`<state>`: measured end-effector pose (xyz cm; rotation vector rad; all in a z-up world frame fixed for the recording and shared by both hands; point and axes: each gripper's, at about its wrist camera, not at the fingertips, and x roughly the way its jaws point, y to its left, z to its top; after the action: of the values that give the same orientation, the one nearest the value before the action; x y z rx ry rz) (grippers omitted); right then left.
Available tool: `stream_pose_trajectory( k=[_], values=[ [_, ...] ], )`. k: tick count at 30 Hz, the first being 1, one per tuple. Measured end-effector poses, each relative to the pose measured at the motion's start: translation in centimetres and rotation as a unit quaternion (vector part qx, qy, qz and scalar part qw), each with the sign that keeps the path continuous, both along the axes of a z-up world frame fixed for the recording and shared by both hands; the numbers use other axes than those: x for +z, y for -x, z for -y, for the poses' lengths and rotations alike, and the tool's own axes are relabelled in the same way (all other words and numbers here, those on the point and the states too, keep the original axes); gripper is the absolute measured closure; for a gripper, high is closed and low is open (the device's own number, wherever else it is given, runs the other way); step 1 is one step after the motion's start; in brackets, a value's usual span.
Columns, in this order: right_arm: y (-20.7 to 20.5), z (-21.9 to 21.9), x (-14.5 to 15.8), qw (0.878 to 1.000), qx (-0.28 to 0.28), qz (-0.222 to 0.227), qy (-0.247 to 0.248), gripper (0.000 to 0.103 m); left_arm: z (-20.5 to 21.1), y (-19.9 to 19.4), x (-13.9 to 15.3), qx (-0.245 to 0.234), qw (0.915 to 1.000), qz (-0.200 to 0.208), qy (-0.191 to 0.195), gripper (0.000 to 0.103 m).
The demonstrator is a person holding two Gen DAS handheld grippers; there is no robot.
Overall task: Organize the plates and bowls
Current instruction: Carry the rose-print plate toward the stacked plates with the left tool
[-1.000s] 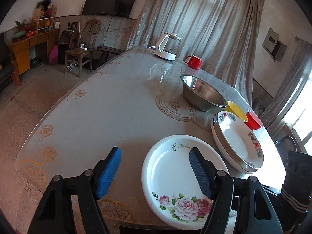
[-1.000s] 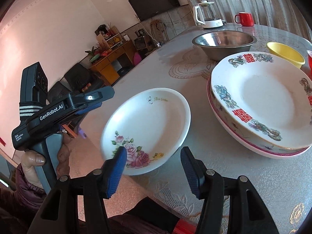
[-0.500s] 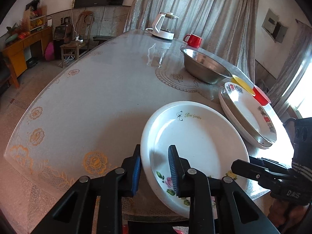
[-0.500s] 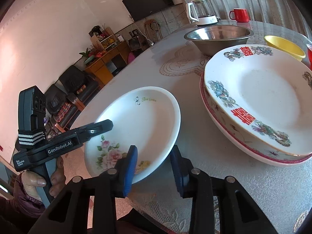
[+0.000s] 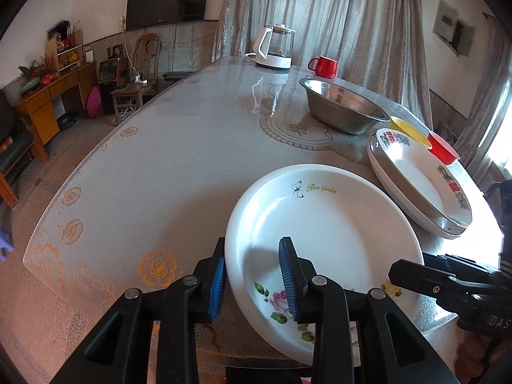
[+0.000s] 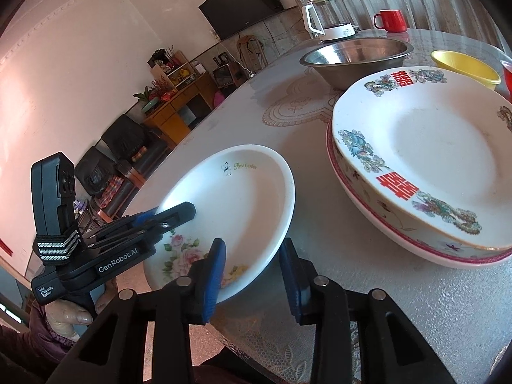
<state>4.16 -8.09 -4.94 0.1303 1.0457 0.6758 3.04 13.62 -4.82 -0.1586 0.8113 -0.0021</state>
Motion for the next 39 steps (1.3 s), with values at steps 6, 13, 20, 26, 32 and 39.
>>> stream_pose_trajectory(
  k=[6, 13, 20, 26, 32, 39],
  values=[
    [0.0, 0.1, 0.0, 1.0, -0.002, 0.003, 0.001, 0.068, 0.3, 0.0, 0.1, 0.009, 0.9999, -0.004, -0.011, 0.072],
    [0.2, -0.2, 0.3, 1.0, -0.001, 0.01, 0.011, 0.067, 0.0, 0.0, 0.0, 0.015, 0.9999, -0.003, 0.0, 0.073],
    [-0.2, 0.2, 0.1, 1.0, -0.011, 0.002, -0.007, 0.066, 0.2, 0.0, 0.0, 0.019, 0.9998, 0.001, 0.0, 0.073],
    [0.2, 0.0, 0.2, 1.0, -0.014, 0.009, 0.004, 0.066, 0.2, 0.5, 0.9, 0.012, 0.9996, 0.022, 0.009, 0.073],
    [0.3, 0.1, 0.3, 1.0, -0.017, 0.011, 0.006, 0.066, 0.2, 0.7, 1.4, 0.007, 0.9992, 0.034, 0.019, 0.073],
    [0.6, 0.3, 0.9, 1.0, -0.016, 0.023, 0.002, 0.066, 0.1, 1.1, 1.9, 0.001, 0.9985, 0.049, 0.027, 0.073]
  ],
)
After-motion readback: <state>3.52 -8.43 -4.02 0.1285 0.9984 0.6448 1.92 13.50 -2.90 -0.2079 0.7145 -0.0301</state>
